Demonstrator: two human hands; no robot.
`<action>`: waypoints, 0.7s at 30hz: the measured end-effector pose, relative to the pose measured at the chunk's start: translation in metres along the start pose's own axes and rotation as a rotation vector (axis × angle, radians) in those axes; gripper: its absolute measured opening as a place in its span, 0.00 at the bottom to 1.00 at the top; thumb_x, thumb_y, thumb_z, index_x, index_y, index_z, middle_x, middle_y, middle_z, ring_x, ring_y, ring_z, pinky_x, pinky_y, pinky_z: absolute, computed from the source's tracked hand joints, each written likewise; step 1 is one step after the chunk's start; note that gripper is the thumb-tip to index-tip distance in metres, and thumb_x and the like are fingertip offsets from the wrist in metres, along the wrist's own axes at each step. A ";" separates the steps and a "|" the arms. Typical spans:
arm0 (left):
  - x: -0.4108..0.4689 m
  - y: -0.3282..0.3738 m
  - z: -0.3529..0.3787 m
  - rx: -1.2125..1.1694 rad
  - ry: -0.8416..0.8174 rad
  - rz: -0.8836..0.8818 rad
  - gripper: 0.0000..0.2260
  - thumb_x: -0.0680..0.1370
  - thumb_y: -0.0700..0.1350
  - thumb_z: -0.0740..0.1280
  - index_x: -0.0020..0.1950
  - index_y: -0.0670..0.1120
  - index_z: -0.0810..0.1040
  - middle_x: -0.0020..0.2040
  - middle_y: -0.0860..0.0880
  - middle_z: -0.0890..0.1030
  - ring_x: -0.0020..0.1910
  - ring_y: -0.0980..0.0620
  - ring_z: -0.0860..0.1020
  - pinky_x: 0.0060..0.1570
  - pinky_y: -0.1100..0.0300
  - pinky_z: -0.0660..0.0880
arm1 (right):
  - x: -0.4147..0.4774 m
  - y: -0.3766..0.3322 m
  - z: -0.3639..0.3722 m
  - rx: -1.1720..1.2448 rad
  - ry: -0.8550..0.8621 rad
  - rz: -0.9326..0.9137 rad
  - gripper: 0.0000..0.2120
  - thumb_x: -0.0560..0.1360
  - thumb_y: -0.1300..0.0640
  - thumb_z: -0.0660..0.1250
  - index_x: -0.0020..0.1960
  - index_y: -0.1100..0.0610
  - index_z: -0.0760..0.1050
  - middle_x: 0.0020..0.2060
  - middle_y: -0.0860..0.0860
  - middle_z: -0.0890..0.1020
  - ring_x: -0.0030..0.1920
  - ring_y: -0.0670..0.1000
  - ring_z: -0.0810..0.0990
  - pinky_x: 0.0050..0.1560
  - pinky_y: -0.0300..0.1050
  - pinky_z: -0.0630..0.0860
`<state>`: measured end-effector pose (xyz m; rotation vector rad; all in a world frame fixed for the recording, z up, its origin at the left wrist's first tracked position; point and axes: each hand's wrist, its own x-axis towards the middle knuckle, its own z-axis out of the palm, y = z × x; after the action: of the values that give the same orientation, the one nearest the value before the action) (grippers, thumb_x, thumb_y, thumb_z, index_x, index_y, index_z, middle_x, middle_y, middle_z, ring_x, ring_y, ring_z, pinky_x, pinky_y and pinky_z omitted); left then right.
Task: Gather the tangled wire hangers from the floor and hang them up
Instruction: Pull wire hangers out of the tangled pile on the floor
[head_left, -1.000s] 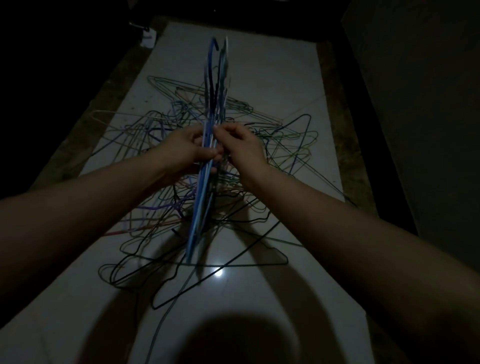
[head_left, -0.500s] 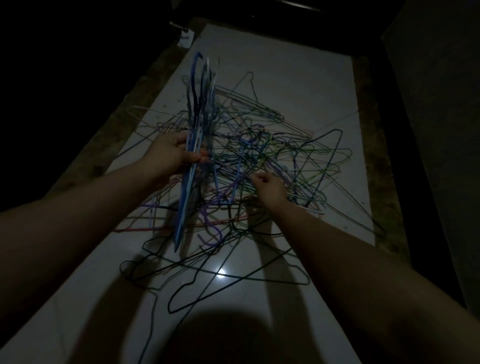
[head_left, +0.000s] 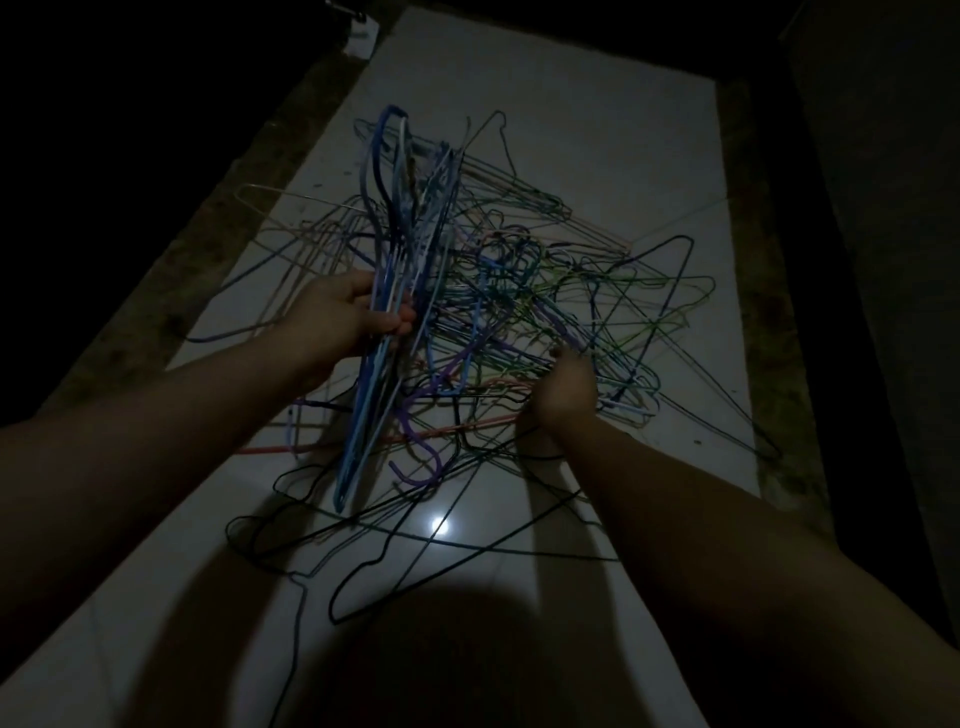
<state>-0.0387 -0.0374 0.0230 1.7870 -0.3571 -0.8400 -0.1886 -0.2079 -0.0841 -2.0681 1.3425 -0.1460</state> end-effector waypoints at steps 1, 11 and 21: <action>0.000 0.000 0.000 -0.002 0.000 0.003 0.12 0.76 0.29 0.62 0.48 0.45 0.77 0.44 0.47 0.82 0.35 0.59 0.82 0.38 0.65 0.80 | 0.002 0.002 -0.003 0.069 0.066 0.017 0.25 0.73 0.73 0.58 0.70 0.63 0.66 0.66 0.62 0.69 0.57 0.61 0.75 0.50 0.46 0.72; 0.002 0.002 0.013 -0.035 0.055 0.003 0.11 0.76 0.30 0.62 0.54 0.43 0.77 0.44 0.48 0.81 0.41 0.54 0.81 0.45 0.57 0.78 | -0.011 0.027 -0.025 -0.536 0.137 0.006 0.17 0.80 0.50 0.57 0.62 0.59 0.72 0.62 0.58 0.73 0.64 0.60 0.68 0.62 0.53 0.64; -0.004 0.007 0.020 -0.075 0.048 0.020 0.11 0.76 0.29 0.61 0.50 0.44 0.76 0.44 0.49 0.80 0.43 0.54 0.80 0.37 0.65 0.80 | -0.023 -0.001 0.004 -0.323 -0.194 -0.128 0.21 0.79 0.40 0.56 0.51 0.57 0.75 0.46 0.56 0.80 0.50 0.58 0.78 0.51 0.49 0.72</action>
<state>-0.0541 -0.0515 0.0269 1.7283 -0.3082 -0.7850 -0.1970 -0.1864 -0.0810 -2.3669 1.1756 0.2266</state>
